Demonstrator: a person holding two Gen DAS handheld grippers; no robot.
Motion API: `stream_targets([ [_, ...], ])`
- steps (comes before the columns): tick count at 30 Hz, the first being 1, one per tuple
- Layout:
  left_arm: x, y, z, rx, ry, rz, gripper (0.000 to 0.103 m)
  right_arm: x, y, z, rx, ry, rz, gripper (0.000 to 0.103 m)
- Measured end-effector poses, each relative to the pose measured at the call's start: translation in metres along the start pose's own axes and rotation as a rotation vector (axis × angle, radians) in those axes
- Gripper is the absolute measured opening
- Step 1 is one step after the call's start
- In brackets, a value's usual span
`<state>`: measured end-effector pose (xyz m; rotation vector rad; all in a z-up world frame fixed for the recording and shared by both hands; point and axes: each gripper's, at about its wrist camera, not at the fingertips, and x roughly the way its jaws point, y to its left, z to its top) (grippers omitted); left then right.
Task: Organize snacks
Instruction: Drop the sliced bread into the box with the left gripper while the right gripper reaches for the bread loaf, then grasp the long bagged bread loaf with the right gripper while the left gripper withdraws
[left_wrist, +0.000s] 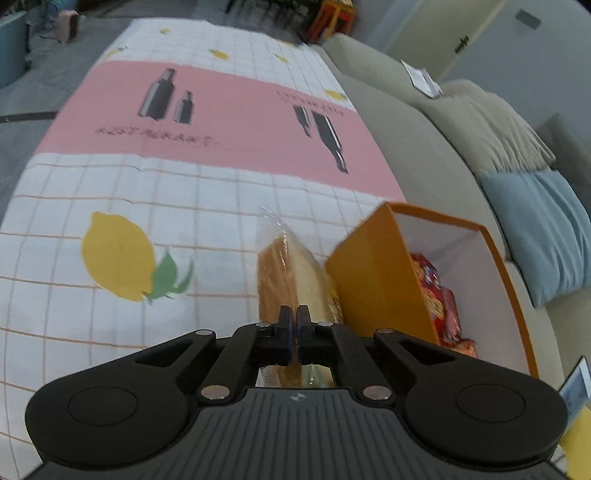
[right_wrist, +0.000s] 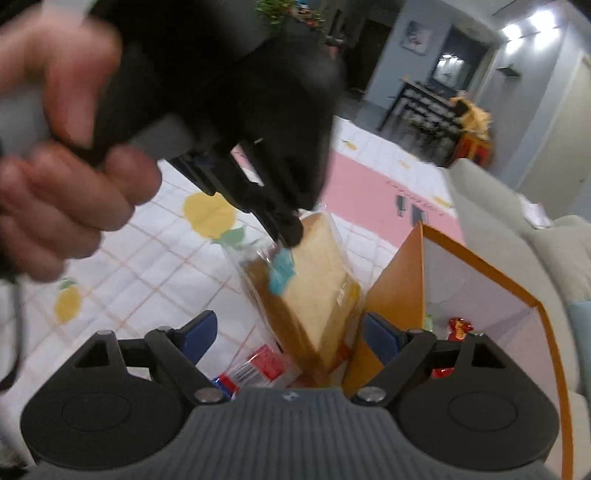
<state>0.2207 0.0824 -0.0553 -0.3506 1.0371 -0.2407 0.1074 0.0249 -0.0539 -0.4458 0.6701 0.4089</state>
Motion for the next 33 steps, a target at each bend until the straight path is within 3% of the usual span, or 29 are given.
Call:
stream_targets([
  [3, 0.004, -0.002, 0.000, 0.025, 0.037, -0.030, 0.001, 0.024, 0.010, 0.000, 0.046, 0.011, -0.063, 0.084],
  [5, 0.005, 0.001, 0.001, 0.020, 0.044, -0.009, 0.001, 0.035, 0.010, -0.002, 0.081, -0.029, -0.077, 0.085],
  [8, 0.007, 0.011, 0.002, 0.002, 0.060, -0.019, 0.001, 0.044, 0.013, 0.001, 0.028, -0.075, -0.105, 0.081],
  [10, 0.008, 0.017, 0.002, -0.010, 0.063, -0.042, 0.001, 0.054, 0.014, -0.001, 0.005, -0.060, -0.114, 0.072],
  [12, 0.012, 0.019, 0.004, -0.012, 0.071, -0.036, 0.001, 0.066, 0.012, -0.006, 0.010, -0.024, -0.098, 0.054],
  [16, 0.013, 0.019, 0.005, 0.005, 0.068, -0.040, 0.001, 0.071, 0.018, -0.008, -0.008, -0.015, -0.120, 0.050],
  [18, 0.007, 0.019, 0.005, 0.004, 0.049, -0.059, 0.004, 0.065, 0.021, -0.008, -0.013, -0.033, -0.133, 0.043],
  [20, -0.005, 0.015, 0.006, 0.022, 0.003, -0.058, 0.017, 0.057, 0.018, -0.006, 0.010, -0.051, -0.130, 0.039],
  [21, -0.014, 0.011, 0.005, 0.042, -0.038, -0.040, 0.022, 0.052, 0.014, -0.004, 0.039, -0.058, -0.111, 0.038],
  [23, -0.030, 0.005, 0.003, 0.066, -0.095, -0.015, 0.053, 0.042, 0.003, 0.000, 0.128, -0.066, -0.060, 0.036],
  [24, -0.037, 0.004, 0.003, 0.063, -0.120, -0.006, 0.060, 0.038, -0.004, 0.002, 0.176, -0.067, -0.034, 0.035],
  [28, -0.065, 0.011, 0.001, -0.002, -0.204, 0.040, 0.063, 0.013, -0.039, 0.004, 0.416, -0.075, 0.120, 0.033],
  [30, -0.074, 0.020, -0.003, -0.047, -0.214, 0.058, 0.064, 0.009, -0.058, 0.002, 0.530, -0.030, 0.232, 0.033],
  [33, -0.078, 0.036, -0.007, -0.111, -0.215, 0.054, 0.064, 0.008, -0.074, -0.003, 0.623, 0.026, 0.286, 0.033],
])
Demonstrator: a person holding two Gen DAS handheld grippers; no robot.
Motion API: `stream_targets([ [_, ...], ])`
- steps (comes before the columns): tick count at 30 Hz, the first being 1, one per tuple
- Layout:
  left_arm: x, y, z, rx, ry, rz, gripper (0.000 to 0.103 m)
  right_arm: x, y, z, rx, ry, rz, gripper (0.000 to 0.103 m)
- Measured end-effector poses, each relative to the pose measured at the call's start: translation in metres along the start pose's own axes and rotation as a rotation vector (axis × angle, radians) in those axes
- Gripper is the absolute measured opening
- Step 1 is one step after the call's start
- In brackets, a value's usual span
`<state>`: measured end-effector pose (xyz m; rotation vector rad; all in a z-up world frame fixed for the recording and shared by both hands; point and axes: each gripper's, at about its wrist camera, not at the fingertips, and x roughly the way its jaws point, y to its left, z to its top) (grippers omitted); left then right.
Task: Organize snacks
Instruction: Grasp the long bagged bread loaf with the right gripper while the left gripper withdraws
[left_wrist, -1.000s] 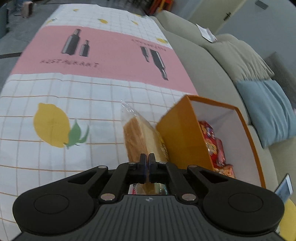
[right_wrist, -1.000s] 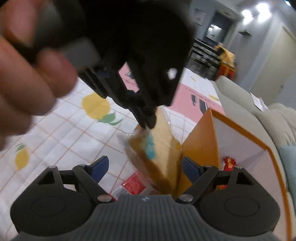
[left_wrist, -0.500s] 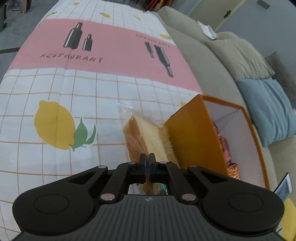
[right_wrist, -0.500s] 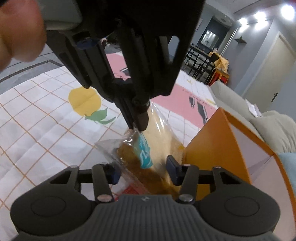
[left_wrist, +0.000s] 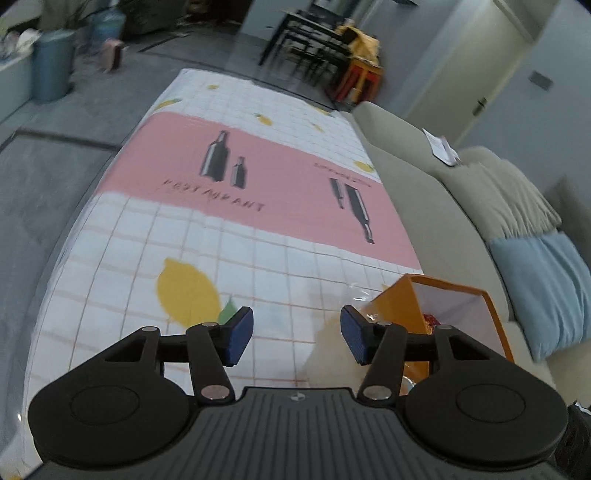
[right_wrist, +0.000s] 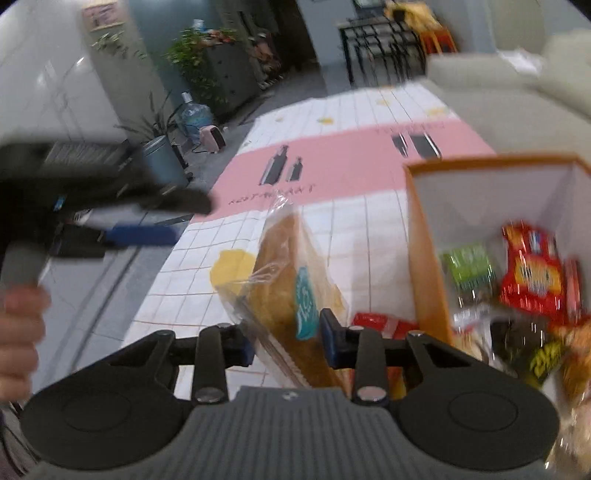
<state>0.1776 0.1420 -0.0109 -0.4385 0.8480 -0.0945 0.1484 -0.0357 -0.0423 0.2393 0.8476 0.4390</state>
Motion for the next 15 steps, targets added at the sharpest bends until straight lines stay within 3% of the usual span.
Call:
stream_targets([
  [2, 0.004, 0.009, -0.001, -0.037, 0.012, -0.004, 0.063, 0.006, -0.005, 0.000, 0.011, 0.021, -0.030, 0.027],
  [4, 0.010, 0.014, -0.003, -0.061, 0.031, -0.001, 0.063, 0.014, -0.001, 0.000, -0.037, 0.021, -0.068, 0.028],
  [7, 0.018, 0.015, -0.007, -0.049, 0.058, -0.017, 0.063, 0.034, 0.013, -0.003, -0.131, 0.036, -0.110, 0.029],
  [10, 0.026, 0.011, -0.011, -0.019, 0.093, 0.002, 0.063, 0.046, 0.012, -0.003, -0.135, 0.030, -0.163, 0.028],
  [15, 0.038, 0.003, -0.017, 0.043, 0.147, 0.006, 0.066, 0.055, 0.004, 0.000, -0.125, 0.017, -0.133, 0.025],
])
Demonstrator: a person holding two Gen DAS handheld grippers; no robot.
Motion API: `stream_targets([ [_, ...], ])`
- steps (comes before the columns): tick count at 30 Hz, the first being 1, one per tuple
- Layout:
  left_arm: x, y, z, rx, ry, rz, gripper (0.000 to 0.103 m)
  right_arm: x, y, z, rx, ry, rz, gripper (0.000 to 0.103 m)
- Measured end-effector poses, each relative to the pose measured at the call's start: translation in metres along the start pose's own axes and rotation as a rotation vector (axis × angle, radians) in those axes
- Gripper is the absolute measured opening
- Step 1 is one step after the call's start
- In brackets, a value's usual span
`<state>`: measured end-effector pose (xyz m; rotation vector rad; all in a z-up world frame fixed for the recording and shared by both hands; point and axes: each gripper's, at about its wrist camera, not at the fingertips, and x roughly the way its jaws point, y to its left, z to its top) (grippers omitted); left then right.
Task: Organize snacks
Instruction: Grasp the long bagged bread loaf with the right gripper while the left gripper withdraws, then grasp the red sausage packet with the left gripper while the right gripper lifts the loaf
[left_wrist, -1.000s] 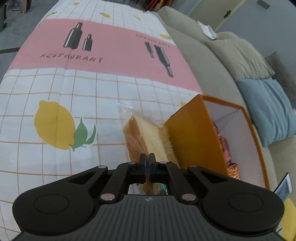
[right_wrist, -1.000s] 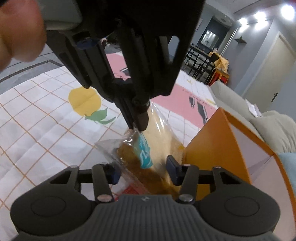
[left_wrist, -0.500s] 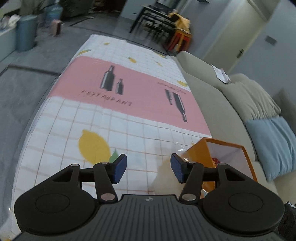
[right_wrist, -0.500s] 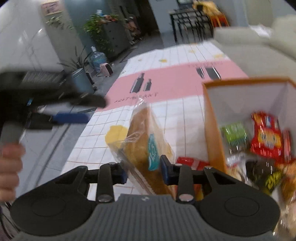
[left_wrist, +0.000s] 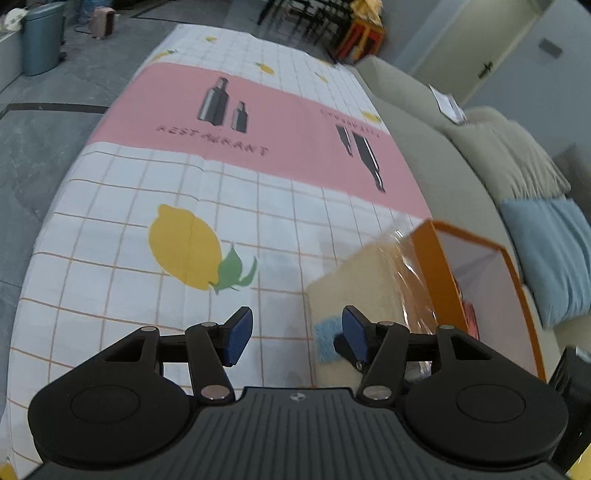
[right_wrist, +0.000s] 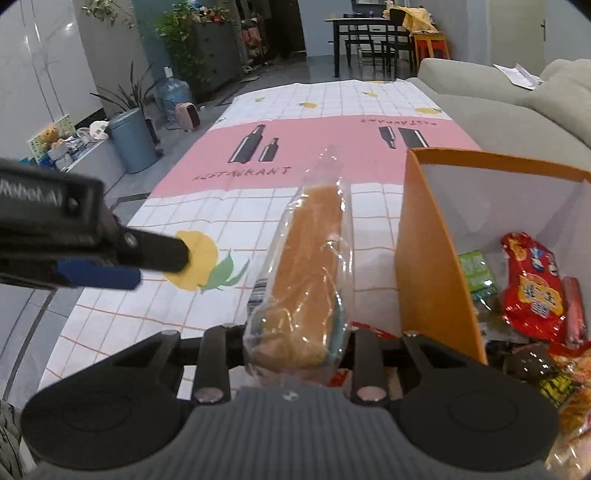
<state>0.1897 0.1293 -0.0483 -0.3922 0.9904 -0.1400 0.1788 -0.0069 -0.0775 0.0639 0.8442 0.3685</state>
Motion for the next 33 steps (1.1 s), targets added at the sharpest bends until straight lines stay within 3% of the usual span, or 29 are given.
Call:
stream_targets([
  [6, 0.003, -0.003, -0.005, -0.019, 0.005, 0.029, 0.067, -0.019, -0.005, 0.009, 0.075, -0.043, 0.049, 0.023],
  [8, 0.001, -0.002, -0.005, -0.028, -0.018, -0.005, 0.085, -0.034, -0.012, 0.016, 0.106, -0.074, 0.085, 0.022],
  [11, 0.000, 0.000, -0.005, -0.043, -0.036, -0.005, 0.086, -0.063, -0.023, 0.024, 0.136, -0.147, 0.102, 0.022],
  [14, 0.015, -0.006, -0.010, -0.041, 0.016, 0.031, 0.086, -0.089, -0.040, 0.030, 0.178, -0.212, 0.144, 0.022],
  [18, 0.048, -0.029, -0.025, 0.029, 0.095, 0.037, 0.085, -0.118, -0.062, 0.036, 0.233, -0.278, 0.175, 0.023],
  [23, 0.076, -0.061, -0.042, 0.138, 0.114, -0.024, 0.085, -0.139, -0.094, 0.037, 0.304, -0.332, 0.169, 0.023],
  [25, 0.092, -0.071, -0.047, 0.197, 0.157, 0.052, 0.085, -0.142, -0.105, 0.034, 0.341, -0.338, 0.163, 0.023],
  [26, 0.094, -0.075, -0.051, 0.231, 0.149, 0.063, 0.090, -0.141, -0.110, 0.034, 0.357, -0.338, 0.159, 0.023],
  [28, 0.096, -0.084, -0.057, 0.298, 0.130, 0.077, 0.083, -0.145, -0.117, 0.032, 0.384, -0.340, 0.147, 0.023],
  [33, 0.102, -0.095, -0.073, 0.431, 0.066, 0.185, 0.087, -0.149, -0.130, 0.031, 0.436, -0.338, 0.123, 0.023],
])
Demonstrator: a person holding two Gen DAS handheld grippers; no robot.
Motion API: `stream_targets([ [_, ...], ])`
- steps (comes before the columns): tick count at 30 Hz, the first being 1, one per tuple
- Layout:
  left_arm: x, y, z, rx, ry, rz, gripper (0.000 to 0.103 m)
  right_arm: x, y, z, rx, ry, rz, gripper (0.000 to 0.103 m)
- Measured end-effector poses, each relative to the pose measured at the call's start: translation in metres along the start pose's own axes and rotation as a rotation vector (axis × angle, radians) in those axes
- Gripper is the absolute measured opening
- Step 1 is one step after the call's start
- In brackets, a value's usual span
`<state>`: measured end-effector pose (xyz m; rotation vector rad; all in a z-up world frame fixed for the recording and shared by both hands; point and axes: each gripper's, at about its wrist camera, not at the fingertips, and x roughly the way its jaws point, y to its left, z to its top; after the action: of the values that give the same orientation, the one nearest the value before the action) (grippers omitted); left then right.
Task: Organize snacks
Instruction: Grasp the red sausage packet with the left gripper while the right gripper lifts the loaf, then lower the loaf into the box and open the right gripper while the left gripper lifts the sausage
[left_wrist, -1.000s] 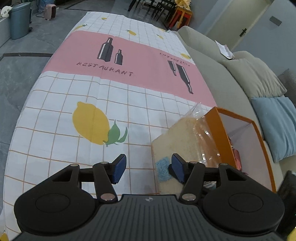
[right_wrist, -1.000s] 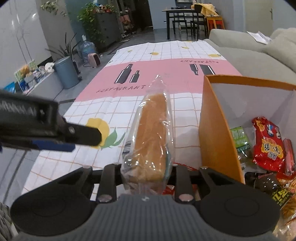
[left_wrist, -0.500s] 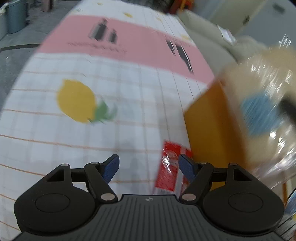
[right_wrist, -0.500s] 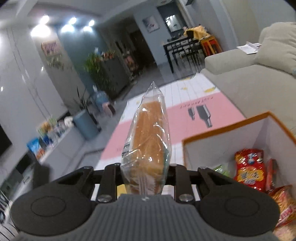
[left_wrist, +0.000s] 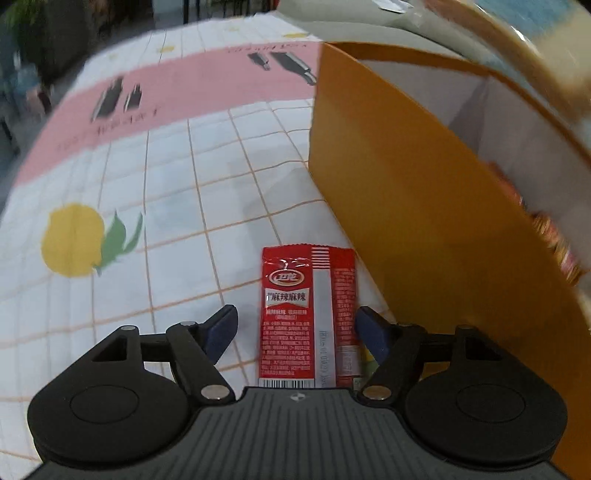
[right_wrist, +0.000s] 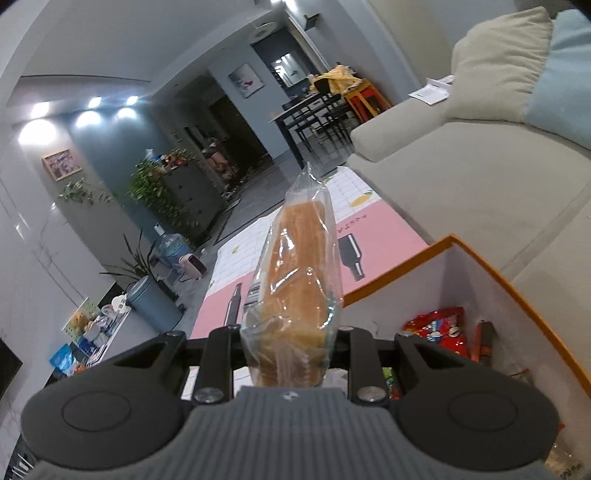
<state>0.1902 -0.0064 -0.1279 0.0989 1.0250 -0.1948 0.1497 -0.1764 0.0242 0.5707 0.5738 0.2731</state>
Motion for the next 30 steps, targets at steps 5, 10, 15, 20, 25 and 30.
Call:
stream_targets([
  [5, -0.001, -0.002, -0.007, 0.015, -0.057, 0.003, 0.064, 0.003, 0.000, 0.000, -0.015, 0.009, -0.011, 0.023],
  [10, -0.005, 0.001, 0.003, -0.049, -0.025, 0.000, 0.034, 0.003, 0.003, 0.000, -0.049, 0.017, -0.004, 0.023],
  [15, -0.019, 0.007, 0.006, -0.104, -0.052, -0.031, 0.033, 0.006, -0.006, 0.003, -0.048, 0.010, -0.002, 0.023],
  [20, -0.043, 0.011, 0.016, -0.121, -0.110, -0.036, 0.033, 0.001, -0.026, 0.009, -0.001, 0.015, -0.039, 0.023],
  [25, -0.069, 0.022, 0.028, -0.183, -0.180, -0.037, 0.033, 0.004, -0.050, 0.012, 0.074, 0.047, -0.074, 0.023],
  [30, -0.095, 0.030, 0.039, -0.242, -0.252, -0.077, 0.033, 0.025, -0.062, 0.008, 0.158, 0.120, -0.063, 0.023],
])
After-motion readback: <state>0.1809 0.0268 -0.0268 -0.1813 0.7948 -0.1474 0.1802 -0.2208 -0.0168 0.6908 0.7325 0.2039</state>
